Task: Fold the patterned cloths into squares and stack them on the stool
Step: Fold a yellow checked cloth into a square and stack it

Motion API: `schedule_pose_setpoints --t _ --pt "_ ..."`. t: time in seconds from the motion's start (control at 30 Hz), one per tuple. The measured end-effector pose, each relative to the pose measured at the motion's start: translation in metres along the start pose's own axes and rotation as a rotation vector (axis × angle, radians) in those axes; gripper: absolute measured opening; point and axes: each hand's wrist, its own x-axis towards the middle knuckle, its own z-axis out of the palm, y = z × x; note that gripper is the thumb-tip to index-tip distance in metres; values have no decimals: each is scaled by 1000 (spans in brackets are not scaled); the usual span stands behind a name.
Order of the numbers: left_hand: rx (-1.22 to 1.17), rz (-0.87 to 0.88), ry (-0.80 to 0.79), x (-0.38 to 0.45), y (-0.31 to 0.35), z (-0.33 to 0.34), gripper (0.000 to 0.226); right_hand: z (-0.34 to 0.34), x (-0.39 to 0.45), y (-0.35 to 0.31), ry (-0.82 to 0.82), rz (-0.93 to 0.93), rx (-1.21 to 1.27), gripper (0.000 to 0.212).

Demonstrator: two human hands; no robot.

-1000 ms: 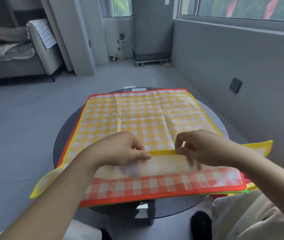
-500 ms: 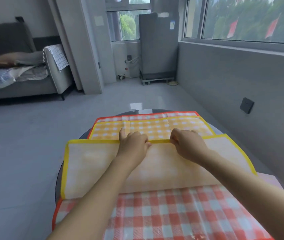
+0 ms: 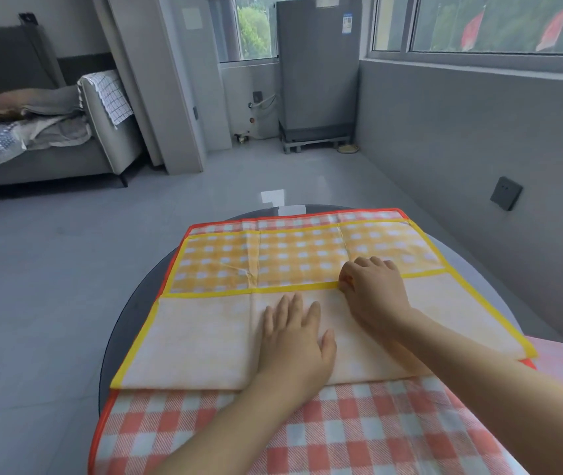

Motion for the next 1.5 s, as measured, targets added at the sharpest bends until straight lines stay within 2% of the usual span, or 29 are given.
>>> schedule_pose_setpoints --t 0.07,0.17,0.23,0.3,0.37,0.4,0.47,0.63,0.8,1.0,1.1,1.27,1.33,1.4,1.5 --pt "14 3 -18 -2 -3 4 92 1 0 -1 -11 8 -18 19" --pt "40 0 -24 -2 -5 7 70 2 -10 -7 31 -36 -40 24" --pt "56 3 -10 -2 -6 9 70 4 -25 -12 65 -94 -16 34" --pt "59 9 -3 -2 -6 9 80 2 -43 -15 -22 -78 41 52" --pt "70 2 -18 -2 -6 9 73 0 -59 -11 -151 -56 59 80" --pt "75 -3 -24 -2 -6 8 68 -2 -64 -6 -193 -47 45 86" --pt "85 -6 -33 -2 -6 6 59 -5 -70 8 -239 -24 27 84" --pt "115 -4 -44 -3 -7 6 57 -15 -78 46 -284 93 -7 57" --pt "119 -3 -40 -3 -8 8 57 -22 -81 75 -266 189 -36 57" --pt "107 -1 -38 -4 -7 8 57 -24 -81 71 -270 219 -18 56" --pt "106 0 -41 -5 -6 7 57 -27 -75 50 -252 161 56 53" --pt "79 5 -27 -2 -5 8 56 -12 -56 -8 -251 -78 217 50" --pt "64 20 -28 -2 -8 6 55 0 -53 -13 -268 -109 152 55" --pt "56 52 -25 -3 -14 3 55 5 -53 -10 -261 -121 73 72" --pt "73 71 -15 -9 -34 -2 55 6 -52 -10 -278 -108 46 68"
